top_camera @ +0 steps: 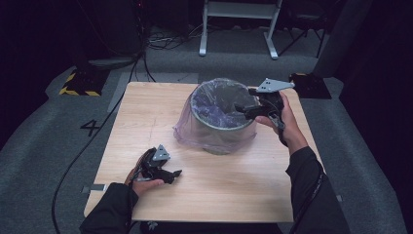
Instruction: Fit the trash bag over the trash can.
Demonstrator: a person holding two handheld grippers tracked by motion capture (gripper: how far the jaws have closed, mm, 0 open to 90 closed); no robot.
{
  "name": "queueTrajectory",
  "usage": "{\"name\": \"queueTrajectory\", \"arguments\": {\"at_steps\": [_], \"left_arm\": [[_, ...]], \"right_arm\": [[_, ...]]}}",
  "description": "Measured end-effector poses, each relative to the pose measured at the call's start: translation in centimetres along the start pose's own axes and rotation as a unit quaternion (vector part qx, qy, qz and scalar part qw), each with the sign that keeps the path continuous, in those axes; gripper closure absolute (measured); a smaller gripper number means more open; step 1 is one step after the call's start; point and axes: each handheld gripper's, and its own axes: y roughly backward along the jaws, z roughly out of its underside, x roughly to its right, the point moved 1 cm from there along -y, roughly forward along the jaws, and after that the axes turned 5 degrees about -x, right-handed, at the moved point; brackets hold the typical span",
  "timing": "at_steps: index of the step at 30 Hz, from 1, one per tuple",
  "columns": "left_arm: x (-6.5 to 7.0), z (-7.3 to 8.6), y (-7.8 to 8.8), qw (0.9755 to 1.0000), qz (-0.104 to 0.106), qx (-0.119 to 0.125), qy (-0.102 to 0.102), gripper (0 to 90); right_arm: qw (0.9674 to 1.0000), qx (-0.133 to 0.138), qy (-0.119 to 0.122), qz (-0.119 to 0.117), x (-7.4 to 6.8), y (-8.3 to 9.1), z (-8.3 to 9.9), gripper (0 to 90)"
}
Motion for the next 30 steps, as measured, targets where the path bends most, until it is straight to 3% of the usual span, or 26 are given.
{"name": "queueTrajectory", "arguments": {"at_steps": [15, 30], "left_arm": [[0.0, 0.0, 0.0, 1.0, 0.0, 0.0, 0.0, 14.7], [0.0, 0.0, 0.0, 1.0, 0.0, 0.0, 0.0, 14.7]], "right_arm": [[0.9997, -0.022, 0.001, -0.011, -0.2, -2.1, -0.7, 19.1], [0.9973, -0.068, 0.017, -0.024, -0.5, -3.8, -1.2, 19.2]]}}
